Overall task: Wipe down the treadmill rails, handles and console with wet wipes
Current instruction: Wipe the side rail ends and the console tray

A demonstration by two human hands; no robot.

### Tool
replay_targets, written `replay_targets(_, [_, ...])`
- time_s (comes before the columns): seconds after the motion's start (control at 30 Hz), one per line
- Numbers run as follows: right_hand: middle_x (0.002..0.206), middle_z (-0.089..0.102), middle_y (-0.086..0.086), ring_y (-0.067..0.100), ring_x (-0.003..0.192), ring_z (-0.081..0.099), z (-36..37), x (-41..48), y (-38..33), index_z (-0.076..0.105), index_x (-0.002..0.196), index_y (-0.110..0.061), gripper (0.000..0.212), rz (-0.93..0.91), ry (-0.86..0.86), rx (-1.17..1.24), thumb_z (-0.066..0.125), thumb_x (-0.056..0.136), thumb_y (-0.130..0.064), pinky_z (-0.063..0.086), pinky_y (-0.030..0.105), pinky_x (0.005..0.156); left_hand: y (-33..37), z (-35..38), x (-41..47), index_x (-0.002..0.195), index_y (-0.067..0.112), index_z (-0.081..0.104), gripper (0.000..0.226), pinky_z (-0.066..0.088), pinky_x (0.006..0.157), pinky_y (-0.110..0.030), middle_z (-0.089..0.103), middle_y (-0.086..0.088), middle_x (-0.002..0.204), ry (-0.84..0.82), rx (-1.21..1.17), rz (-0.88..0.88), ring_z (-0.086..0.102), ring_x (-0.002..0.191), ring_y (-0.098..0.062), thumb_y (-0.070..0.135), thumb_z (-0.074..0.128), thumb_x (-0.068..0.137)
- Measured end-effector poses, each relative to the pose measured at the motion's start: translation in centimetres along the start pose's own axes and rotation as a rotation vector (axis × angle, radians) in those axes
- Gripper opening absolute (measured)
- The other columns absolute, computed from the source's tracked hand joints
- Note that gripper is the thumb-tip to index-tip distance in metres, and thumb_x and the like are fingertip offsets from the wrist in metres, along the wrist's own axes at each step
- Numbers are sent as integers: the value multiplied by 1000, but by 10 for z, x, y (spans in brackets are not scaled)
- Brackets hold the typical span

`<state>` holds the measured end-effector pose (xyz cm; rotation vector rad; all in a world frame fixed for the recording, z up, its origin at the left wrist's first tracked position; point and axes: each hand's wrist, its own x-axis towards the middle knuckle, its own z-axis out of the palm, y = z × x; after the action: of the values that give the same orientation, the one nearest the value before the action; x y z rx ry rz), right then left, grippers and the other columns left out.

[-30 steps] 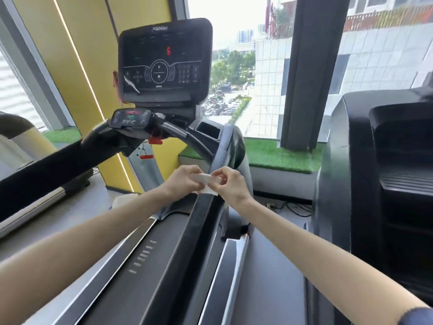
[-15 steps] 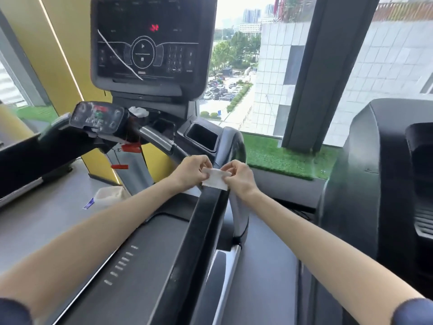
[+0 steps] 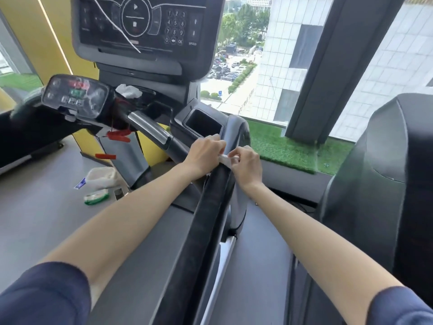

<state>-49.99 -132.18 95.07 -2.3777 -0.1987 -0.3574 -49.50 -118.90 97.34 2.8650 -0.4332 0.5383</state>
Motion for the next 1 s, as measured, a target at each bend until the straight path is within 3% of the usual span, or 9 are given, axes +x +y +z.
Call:
replay_targets(0.1, [102, 59, 6, 23, 92, 58, 1, -8, 7, 72, 101, -10, 19, -108, -44, -42, 55, 94, -15, 48, 35, 72, -5, 1, 2, 92, 9, 65, 16, 26, 73, -27, 59, -7, 97, -41, 32, 66, 54, 89, -27, 4, 51, 87])
replay_targets(0.2, [94, 57, 11, 25, 86, 55, -3, -14, 9, 74, 104, -13, 20, -189, -57, 36, 58, 95, -21, 47, 35, 73, -11, -4, 2, 94, 11, 68, 17, 33, 84, -30, 63, -3, 96, -96, 32, 118, 57, 89, -24, 7, 54, 86])
replay_targets(0.3, [88, 57, 19, 30, 80, 56, -4, -13, 9, 74, 103, -10, 21, -235, -90, 57, 57, 93, -5, 47, 33, 77, -12, -5, -1, 89, 12, 67, 17, 38, 94, -35, 64, -1, 90, -137, 39, 141, 58, 84, -25, 3, 55, 81])
replay_targets(0.47, [90, 59, 21, 35, 82, 59, -1, -18, 5, 72, 88, 6, 20, -179, -123, -2, 52, 89, 2, 50, 45, 79, -5, -8, -11, 79, 7, 68, 17, 36, 94, -32, 67, -5, 83, -105, 12, 143, 61, 82, -28, -3, 54, 79])
replay_targets(0.77, [92, 58, 16, 32, 83, 58, -7, -67, -10, 70, 89, 3, 21, -170, -167, -53, 50, 92, -3, 37, 30, 66, 15, -20, -68, 79, 1, 69, 19, 36, 85, -31, 67, -13, 81, -51, 2, 76, 59, 79, -33, -9, 53, 78])
replay_targets(0.9, [98, 60, 15, 32, 88, 58, -9, -94, -16, 71, 92, 2, 21, -148, -189, -16, 50, 89, -1, 47, 36, 70, 21, -28, -93, 73, 2, 69, 17, 37, 78, -33, 67, -12, 73, -59, -1, 73, 61, 71, -33, -10, 57, 73])
replay_targets(1.0, [93, 58, 12, 32, 87, 57, -12, -113, -24, 70, 90, 3, 22, -130, -198, -10, 49, 88, 0, 40, 30, 69, 26, -35, -111, 73, 3, 70, 18, 36, 79, -32, 67, -11, 73, -55, 0, 62, 60, 69, -32, -9, 57, 75])
